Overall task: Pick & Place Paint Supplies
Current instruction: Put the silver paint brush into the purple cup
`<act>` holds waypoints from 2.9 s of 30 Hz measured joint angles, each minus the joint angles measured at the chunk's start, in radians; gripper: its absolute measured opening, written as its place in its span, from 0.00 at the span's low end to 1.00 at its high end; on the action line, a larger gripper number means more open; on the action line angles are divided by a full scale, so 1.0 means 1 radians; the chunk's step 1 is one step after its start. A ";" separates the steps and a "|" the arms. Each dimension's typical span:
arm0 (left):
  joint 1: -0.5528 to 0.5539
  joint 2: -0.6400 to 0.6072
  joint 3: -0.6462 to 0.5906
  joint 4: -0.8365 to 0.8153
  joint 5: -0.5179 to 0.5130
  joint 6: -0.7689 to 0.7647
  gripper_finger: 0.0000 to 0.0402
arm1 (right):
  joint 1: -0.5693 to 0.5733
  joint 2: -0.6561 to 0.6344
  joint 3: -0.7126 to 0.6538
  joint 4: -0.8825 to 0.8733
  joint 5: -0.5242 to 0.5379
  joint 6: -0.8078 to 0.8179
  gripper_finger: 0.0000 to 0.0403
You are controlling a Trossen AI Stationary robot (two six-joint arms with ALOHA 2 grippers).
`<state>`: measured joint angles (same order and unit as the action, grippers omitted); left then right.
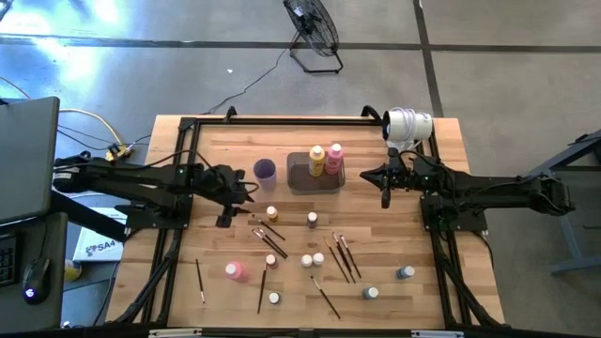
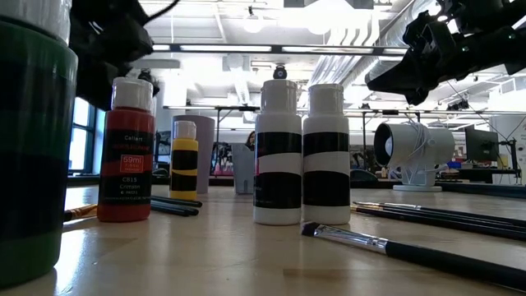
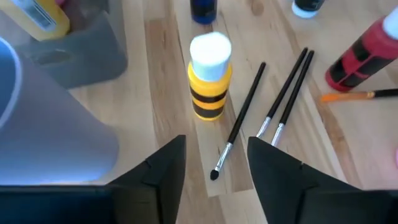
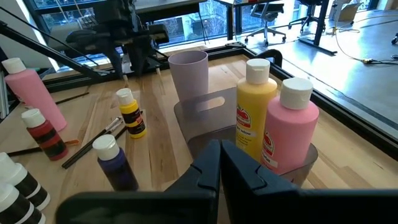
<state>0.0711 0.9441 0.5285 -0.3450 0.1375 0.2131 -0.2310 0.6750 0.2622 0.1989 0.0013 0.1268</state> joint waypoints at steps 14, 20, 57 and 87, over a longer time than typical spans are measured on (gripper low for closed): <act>0.000 0.175 0.000 0.005 0.041 0.029 0.50 | 0.000 0.000 0.000 -0.001 0.051 0.000 0.01; 0.000 0.229 0.000 0.007 0.037 0.045 0.50 | 0.000 0.000 0.000 -0.001 0.049 0.000 0.01; 0.000 0.439 0.002 0.121 0.003 0.044 0.43 | 0.000 0.000 0.000 -0.001 0.048 0.000 0.01; 0.000 0.440 0.056 -0.055 0.066 0.012 0.00 | 0.000 0.000 0.000 -0.001 0.048 0.000 0.01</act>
<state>0.0715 1.3837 0.5844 -0.4002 0.2036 0.2247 -0.2314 0.6754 0.2621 0.1976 0.0498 0.1272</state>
